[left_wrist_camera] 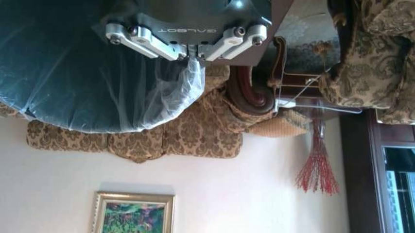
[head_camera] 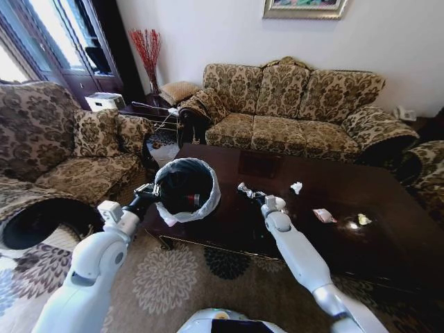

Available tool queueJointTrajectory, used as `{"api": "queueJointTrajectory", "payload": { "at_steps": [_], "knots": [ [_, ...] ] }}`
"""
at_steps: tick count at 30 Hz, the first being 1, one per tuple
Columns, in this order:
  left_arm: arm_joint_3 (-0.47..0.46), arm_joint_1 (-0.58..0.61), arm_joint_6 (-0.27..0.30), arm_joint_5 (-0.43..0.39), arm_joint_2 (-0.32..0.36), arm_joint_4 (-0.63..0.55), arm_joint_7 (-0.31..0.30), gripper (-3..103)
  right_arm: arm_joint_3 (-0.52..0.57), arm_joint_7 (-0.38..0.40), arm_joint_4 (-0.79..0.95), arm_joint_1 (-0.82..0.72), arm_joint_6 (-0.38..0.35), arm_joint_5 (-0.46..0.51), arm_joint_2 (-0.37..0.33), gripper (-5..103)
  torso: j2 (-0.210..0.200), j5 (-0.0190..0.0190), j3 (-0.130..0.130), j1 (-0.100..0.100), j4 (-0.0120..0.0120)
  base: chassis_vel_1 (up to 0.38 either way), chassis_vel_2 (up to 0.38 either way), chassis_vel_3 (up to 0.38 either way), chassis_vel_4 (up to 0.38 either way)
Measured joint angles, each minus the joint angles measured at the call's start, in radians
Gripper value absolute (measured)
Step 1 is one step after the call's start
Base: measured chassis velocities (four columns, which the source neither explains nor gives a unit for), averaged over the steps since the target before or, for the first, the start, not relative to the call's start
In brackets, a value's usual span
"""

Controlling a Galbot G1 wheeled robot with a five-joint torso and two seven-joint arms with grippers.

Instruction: Move to the front of the table and place the trash on the table into the trash bin.

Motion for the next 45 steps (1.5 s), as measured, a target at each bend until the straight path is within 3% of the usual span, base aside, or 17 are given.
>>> {"api": "queueJointTrajectory", "payload": {
  "at_steps": [25, 33, 34, 36, 39, 40, 43, 45],
  "knots": [
    [-0.006, -0.001, -0.004, -0.004, 0.002, 0.003, 0.004, 3, -0.027, 0.041, 0.126, -0.022, -0.008, 0.015, -0.023, -1, 0.0, 0.0, 0.0, 0.0, 0.0001, 0.0, 0.0, 0.0, 0.0],
    [-0.006, 0.004, -0.006, -0.003, 0.001, 0.004, 0.008, 3, -0.03, 0.058, 0.106, -0.037, -0.006, -0.017, 0.003, 31, 0.0, 0.0, 0.0, 0.0, 0.0002, 0.0, 0.0, 0.0, 0.0],
    [-0.007, 0.006, -0.008, -0.003, 0.0, 0.004, 0.009, 3, -0.027, 0.052, 0.096, -0.036, -0.004, -0.026, 0.005, 37, 0.0, 0.0, 0.0, 0.0, 0.0001, 0.0, 0.0, 0.0, 0.0],
    [-0.007, 0.006, -0.009, -0.003, 0.0, 0.004, 0.009, 3, -0.026, 0.048, 0.093, -0.035, -0.003, -0.03, 0.005, 37, 0.0, 0.0, 0.0, 0.0, 0.0001, 0.0, 0.0, 0.0, 0.0],
    [-0.008, 0.007, -0.013, -0.002, -0.001, 0.003, 0.013, 3, -0.019, 0.026, 0.064, -0.019, 0.006, -0.045, 0.006, 52, 0.0, 0.0, 0.0, 0.0, 0.0, 0.0, 0.0, 0.0, 0.0],
    [-0.008, 0.007, -0.013, -0.002, -0.001, 0.003, 0.013, 3, -0.019, 0.026, 0.064, -0.019, 0.006, -0.045, 0.006, 52, 0.0, 0.0, 0.0, 0.0, 0.0, 0.0, 0.0, 0.0, 0.0],
    [-0.008, 0.005, -0.014, -0.002, -0.001, 0.003, 0.015, 3, -0.019, 0.009, 0.028, 0.0, 0.018, -0.045, 0.012, 69, 0.0, 0.0, 0.0, 0.0, 0.0001, 0.0, 0.0, 0.0, 0.0],
    [-0.008, 0.005, -0.015, -0.002, -0.001, 0.003, 0.016, 3, -0.021, 0.005, 0.018, 0.005, 0.019, -0.042, 0.014, 74, 0.0, -0.0001, 0.0, 0.0, 0.0001, 0.0, 0.0, 0.0, 0.0]
  ]
}}
